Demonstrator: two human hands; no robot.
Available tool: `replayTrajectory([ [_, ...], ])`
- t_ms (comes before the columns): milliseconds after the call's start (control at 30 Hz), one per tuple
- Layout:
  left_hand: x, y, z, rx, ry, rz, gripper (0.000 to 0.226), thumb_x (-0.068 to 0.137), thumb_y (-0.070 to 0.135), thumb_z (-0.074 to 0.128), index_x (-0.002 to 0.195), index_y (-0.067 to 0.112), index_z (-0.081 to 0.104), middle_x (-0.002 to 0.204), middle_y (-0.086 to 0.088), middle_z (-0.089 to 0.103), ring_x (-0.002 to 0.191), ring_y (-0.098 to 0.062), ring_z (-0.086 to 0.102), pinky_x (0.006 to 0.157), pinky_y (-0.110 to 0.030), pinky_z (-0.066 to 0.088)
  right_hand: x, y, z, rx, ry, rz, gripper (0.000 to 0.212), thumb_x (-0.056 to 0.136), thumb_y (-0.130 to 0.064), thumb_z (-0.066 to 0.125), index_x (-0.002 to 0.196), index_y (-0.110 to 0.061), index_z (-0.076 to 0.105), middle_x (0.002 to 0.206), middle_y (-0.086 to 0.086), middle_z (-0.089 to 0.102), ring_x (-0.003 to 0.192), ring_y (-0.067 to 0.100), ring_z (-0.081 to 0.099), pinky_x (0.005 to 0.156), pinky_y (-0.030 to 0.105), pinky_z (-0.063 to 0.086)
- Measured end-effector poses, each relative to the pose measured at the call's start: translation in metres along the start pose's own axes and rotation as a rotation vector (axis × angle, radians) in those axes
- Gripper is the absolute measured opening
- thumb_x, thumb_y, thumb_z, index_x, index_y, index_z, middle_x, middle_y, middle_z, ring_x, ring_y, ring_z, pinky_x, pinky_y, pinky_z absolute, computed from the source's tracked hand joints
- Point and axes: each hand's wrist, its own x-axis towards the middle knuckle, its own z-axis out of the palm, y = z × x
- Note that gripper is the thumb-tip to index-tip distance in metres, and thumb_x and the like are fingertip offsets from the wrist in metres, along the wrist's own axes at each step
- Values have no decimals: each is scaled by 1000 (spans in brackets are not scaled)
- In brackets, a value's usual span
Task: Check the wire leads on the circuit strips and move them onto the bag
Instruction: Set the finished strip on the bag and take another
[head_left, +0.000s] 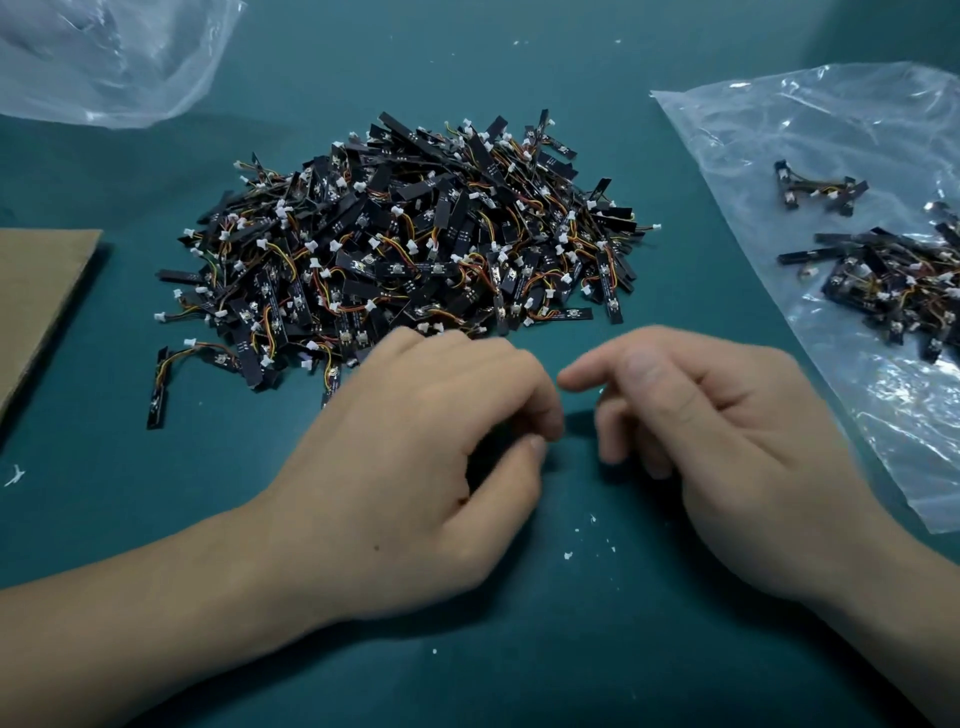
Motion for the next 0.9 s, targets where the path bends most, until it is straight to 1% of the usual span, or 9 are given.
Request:
replayTrajectory([
  [67, -1, 1, 1, 124, -34, -20, 9, 86, 32, 56, 94, 30, 61, 103, 16, 60, 102, -14, 56, 89, -42, 38, 0, -2, 1, -108, -22, -26, 27, 103, -37, 49, 99, -26, 73, 81, -11, 68, 71, 7, 63, 65, 10, 41],
  [133, -2, 2, 3, 282, -75, -80, 22, 86, 40, 52, 104, 31, 61, 129, 11, 59, 126, -20, 49, 100, -43, 32, 2, -3, 2, -189, -4, -50, 15, 100, -30, 58, 102, -28, 73, 94, -15, 66, 78, 10, 63, 69, 12, 42],
  [200, -3, 5, 5, 430, -143, -162, 38, 86, 48, 46, 118, 31, 59, 150, 2, 47, 141, -26, 37, 106, -48, 25, 3, -2, 3, -200, -2, -36, 13, 96, -27, 62, 104, -30, 72, 104, -14, 65, 75, 16, 61, 69, 16, 43],
  [233, -3, 6, 6, 466, -168, -198, 45, 87, 50, 43, 124, 30, 56, 155, -1, 42, 145, -28, 33, 107, -50, 23, 3, -1, 4, -204, -9, -30, 13, 96, -27, 62, 105, -31, 71, 107, -13, 65, 73, 18, 61, 69, 18, 44],
  [333, -4, 7, 7, 505, -206, -245, 53, 87, 54, 40, 135, 33, 51, 162, -5, 31, 148, -30, 27, 108, -52, 20, 2, -1, 4, -231, -24, -39, 13, 95, -27, 63, 105, -30, 72, 111, -14, 64, 72, 19, 60, 70, 21, 46],
  [467, -4, 6, 7, 515, -194, -294, 54, 85, 57, 42, 136, 43, 50, 168, -13, 9, 151, -35, 12, 108, -56, 19, 2, -3, 3, -241, -26, -31, 13, 94, -28, 64, 103, -30, 72, 112, -16, 64, 72, 20, 61, 71, 25, 48],
  [600, -4, 4, 8, 534, -200, -302, 65, 87, 61, 34, 144, 32, 43, 168, -7, 11, 152, -33, 9, 113, -58, 16, 1, -4, 4, -266, -33, -20, 12, 94, -31, 63, 102, -32, 72, 112, -18, 63, 74, 19, 62, 72, 30, 50],
  [800, -3, 4, 7, 525, -191, -295, 77, 88, 59, 36, 150, 14, 36, 167, 2, 17, 151, -29, 11, 114, -61, 21, 1, -3, 4, -284, -39, -16, 12, 94, -33, 63, 103, -32, 71, 112, -19, 64, 74, 19, 61, 72, 34, 51],
  [900, -4, 3, 7, 526, -187, -298, 80, 87, 60, 34, 154, 15, 31, 166, 1, 16, 151, -28, 11, 115, -60, 20, 2, -3, 4, -293, -41, -17, 12, 94, -33, 63, 103, -33, 71, 112, -19, 64, 75, 18, 62, 73, 35, 51],
])
